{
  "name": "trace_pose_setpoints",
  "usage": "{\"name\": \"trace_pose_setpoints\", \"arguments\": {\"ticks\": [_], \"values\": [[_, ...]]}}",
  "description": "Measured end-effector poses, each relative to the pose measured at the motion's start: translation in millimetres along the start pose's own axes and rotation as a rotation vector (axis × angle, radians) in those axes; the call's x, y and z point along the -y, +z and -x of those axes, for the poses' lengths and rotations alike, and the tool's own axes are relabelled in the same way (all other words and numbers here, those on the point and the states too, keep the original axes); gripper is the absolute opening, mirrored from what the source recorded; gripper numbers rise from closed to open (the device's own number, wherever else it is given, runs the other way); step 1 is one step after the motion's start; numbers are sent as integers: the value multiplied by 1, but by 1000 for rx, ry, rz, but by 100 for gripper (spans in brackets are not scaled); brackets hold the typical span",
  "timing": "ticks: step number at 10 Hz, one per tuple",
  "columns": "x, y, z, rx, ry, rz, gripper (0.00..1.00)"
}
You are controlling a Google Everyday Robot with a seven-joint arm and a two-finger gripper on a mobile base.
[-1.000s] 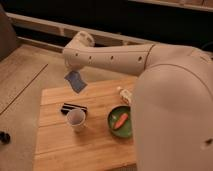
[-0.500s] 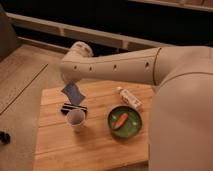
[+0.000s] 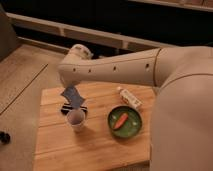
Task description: Place the white sponge in the ceramic cup
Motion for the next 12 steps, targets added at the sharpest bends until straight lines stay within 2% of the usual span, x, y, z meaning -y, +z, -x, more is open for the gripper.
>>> {"name": "trace_pose_setpoints", "arguments": {"ticks": [1,3,6,9,12], "values": [[-1,1,-1,0,-2,5,0],[-28,10,-23,-32,-21,44,0],[-35,13,-56,-68,1,49,0],[-26,13,-61,-52,21,41,0],[-27,21,-57,-17,24,62,0]]}}
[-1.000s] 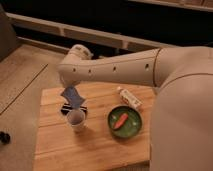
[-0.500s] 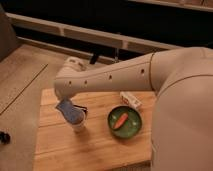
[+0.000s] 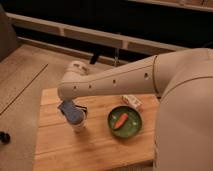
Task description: Place the white sponge in the ceramic cup
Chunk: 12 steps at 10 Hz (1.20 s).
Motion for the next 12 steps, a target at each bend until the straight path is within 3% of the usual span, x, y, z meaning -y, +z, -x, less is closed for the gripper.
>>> {"name": "trace_pose_setpoints", "arguments": {"ticks": [4,7,9,12], "values": [[-21,18,18,72,-10,99,0],[-29,29,16,89,-28,144,0],[-23,29,11,94,-25,143,0],[-3,14,15,124,-23,103,0]]}}
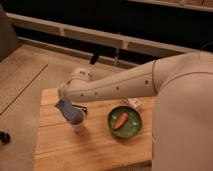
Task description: Place the white sponge in the ceramic cup
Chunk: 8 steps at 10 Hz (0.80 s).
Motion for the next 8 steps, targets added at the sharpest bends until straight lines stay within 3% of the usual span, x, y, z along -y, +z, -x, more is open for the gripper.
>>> {"name": "trace_pose_setpoints", "arguments": {"ticks": [2,6,8], "values": [[6,-1,0,11,5,-3,0],[-14,20,-14,-14,-14,42,0],[-14,20,-19,-20,-16,45,0]]}}
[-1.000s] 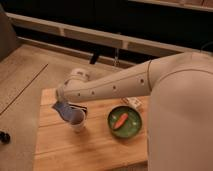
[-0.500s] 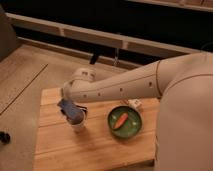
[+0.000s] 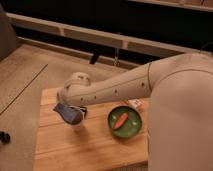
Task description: Place the white sponge in the ceramic cup
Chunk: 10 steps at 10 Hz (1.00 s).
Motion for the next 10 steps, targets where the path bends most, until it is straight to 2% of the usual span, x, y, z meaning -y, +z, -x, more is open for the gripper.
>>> {"name": "trace_pose_setpoints", "arguments": {"ticks": [4,7,8,10], "values": [[16,-20,1,24,16,-30,1],[34,-27,-8,20,5,-89,23],[36,-24,-12,17,0,-99,27],[27,-14,-15,8,-18,-92,27]]}}
